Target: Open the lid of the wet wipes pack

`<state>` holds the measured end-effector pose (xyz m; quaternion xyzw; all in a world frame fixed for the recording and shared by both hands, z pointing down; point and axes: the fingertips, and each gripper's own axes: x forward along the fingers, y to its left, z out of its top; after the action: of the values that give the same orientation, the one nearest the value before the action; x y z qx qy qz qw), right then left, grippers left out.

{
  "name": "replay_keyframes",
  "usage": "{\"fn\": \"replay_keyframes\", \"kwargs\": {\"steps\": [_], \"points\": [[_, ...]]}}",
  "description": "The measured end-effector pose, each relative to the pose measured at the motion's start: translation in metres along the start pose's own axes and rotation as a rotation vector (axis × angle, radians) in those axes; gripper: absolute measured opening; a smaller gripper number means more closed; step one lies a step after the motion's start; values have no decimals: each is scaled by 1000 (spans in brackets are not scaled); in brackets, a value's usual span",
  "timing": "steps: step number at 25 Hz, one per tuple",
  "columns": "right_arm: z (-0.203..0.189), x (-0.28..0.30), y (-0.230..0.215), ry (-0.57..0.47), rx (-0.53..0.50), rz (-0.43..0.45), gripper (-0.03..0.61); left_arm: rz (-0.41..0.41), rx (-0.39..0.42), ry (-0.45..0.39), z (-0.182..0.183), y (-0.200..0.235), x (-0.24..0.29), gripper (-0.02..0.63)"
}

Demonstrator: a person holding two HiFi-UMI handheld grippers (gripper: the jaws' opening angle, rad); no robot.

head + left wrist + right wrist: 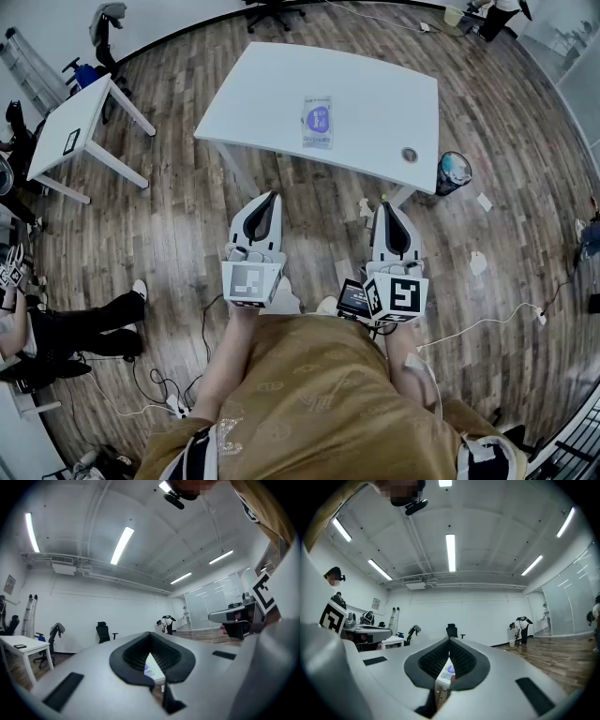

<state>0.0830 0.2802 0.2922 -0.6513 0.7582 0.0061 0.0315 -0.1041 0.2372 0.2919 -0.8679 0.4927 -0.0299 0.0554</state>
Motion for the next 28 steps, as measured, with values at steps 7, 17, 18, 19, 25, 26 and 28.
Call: {"fn": "replay_keyframes", "kwargs": {"steps": [7,17,18,19,25,26,28], "points": [[-6,1,-3,12,6,-2,9,-1,-1,-1,-5,0,1,2],[-16,41,-11,28,-15,-18,9,-9,-30,-6,-19,21,41,2],[-16,50,-13,34,-13,-23,9,-15,-34,-1,-21,24,49,2],[-17,57,-15,38,-11,-27,9,-17,-37,6,-21,27,56,2],[-14,91,-13,31,-42,-60,9,-20,-50,30,-19,51,83,2],[-13,98,-11,32,-48,-61,9,-19,-52,32,-21,58,86,2],[-14,110,-7,37,-50,-61,9,-18,-62,26,-26,71,91,2]]}}
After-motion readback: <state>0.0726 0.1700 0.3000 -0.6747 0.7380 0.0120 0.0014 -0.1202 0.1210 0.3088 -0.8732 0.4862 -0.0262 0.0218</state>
